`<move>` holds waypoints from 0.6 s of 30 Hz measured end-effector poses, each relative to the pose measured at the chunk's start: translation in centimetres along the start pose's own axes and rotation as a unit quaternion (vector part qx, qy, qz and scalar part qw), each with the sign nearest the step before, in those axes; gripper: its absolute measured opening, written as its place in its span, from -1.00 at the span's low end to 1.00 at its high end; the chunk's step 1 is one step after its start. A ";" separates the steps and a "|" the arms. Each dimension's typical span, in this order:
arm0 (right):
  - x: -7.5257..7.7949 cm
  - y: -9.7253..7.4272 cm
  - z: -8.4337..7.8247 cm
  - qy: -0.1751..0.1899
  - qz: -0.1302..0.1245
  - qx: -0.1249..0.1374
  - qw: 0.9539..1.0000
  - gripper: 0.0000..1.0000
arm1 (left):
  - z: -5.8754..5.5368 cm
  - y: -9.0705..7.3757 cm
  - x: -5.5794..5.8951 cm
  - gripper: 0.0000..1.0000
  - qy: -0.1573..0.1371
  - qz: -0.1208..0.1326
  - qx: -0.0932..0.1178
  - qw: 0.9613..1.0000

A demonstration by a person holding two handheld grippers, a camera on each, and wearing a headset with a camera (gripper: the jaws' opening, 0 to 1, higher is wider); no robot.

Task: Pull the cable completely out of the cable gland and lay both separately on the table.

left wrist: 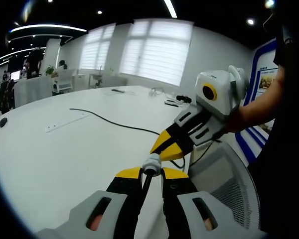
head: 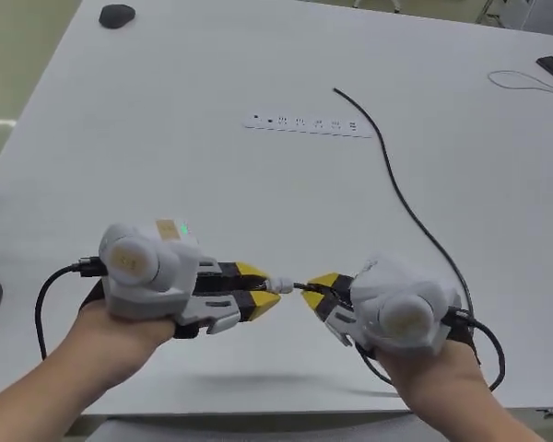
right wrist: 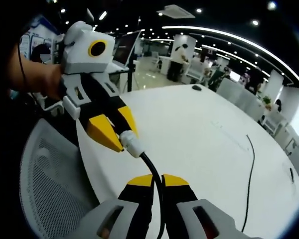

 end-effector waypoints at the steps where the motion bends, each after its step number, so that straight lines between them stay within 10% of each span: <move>1: 0.2 0.0 -0.2 0.007 -0.003 0.000 1.000 -0.99 | 0.1 0.0 0.0 -0.71 0.001 0.000 0.001 1.000; 12: 2.4 -0.5 -3.7 0.105 -0.036 -0.018 0.994 -1.00 | 0.0 0.1 0.1 -0.71 0.001 0.000 0.001 1.000; 18: 3.4 -0.8 -6.1 0.186 -0.059 -0.031 0.980 -1.00 | 0.3 0.2 0.1 -0.71 0.001 -0.003 0.006 1.000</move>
Point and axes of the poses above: the centre of the closed fingertips' face, and the gripper's own axes: y roughly forward along the fingers, x roughly to its right, z roughly out of its top, the point moved 1 cm from there along -y, roughly backward along the fingers, and after that the axes turned 6 degrees about x, right-handed, at the moved point
